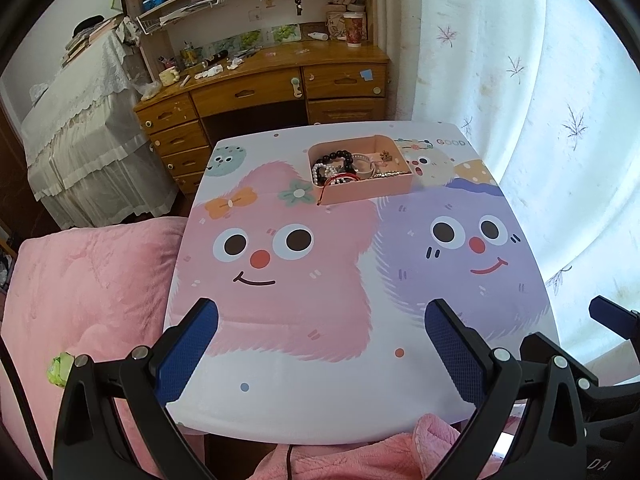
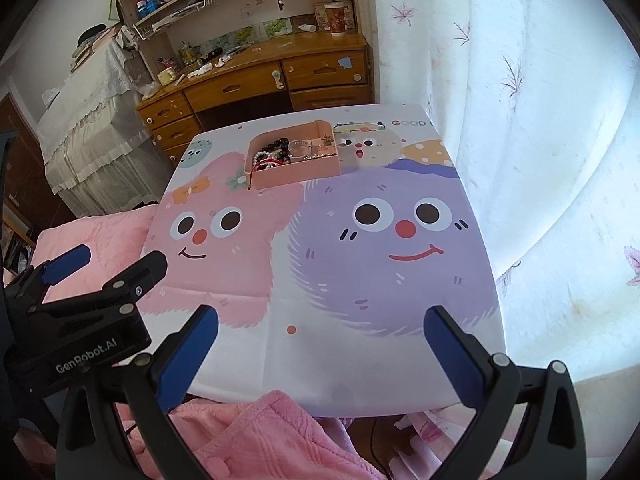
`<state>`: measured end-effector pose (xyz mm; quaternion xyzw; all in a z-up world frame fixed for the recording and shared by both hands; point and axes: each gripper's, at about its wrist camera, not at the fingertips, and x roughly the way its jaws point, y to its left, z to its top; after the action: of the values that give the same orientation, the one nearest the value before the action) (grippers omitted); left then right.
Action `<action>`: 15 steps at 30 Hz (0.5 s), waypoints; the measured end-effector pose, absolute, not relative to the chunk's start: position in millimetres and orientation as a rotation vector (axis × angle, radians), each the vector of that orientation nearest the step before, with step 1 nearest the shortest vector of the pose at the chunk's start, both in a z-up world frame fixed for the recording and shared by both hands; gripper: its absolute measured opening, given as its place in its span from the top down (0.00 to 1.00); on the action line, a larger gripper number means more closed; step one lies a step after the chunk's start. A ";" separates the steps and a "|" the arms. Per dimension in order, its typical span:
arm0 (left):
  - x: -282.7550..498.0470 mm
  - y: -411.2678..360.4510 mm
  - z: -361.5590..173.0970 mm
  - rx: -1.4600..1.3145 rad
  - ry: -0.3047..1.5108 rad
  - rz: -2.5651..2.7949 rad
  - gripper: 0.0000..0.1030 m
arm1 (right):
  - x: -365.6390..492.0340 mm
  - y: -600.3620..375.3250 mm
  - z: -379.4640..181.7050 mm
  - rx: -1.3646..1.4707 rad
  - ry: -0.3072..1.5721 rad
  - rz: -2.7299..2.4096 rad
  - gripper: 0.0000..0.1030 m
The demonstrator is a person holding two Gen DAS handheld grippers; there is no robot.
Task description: Organize jewelry
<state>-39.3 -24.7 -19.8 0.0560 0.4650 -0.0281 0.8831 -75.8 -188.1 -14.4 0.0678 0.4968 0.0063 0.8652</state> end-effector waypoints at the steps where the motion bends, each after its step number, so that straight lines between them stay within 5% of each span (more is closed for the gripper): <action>1: -39.8 -24.7 -19.5 0.117 0.967 -0.058 0.01 | -75.6 -188.2 -14.3 0.143 1.039 0.012 0.00; 15: -44.3 -26.1 -18.9 0.118 0.959 -0.067 0.01 | -79.9 -186.3 -13.9 0.145 1.033 0.009 0.00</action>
<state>-44.3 -26.1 -18.9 0.0570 0.4609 -0.0323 0.8850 -79.9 -186.3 -13.9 0.0695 0.4936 0.0044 0.8669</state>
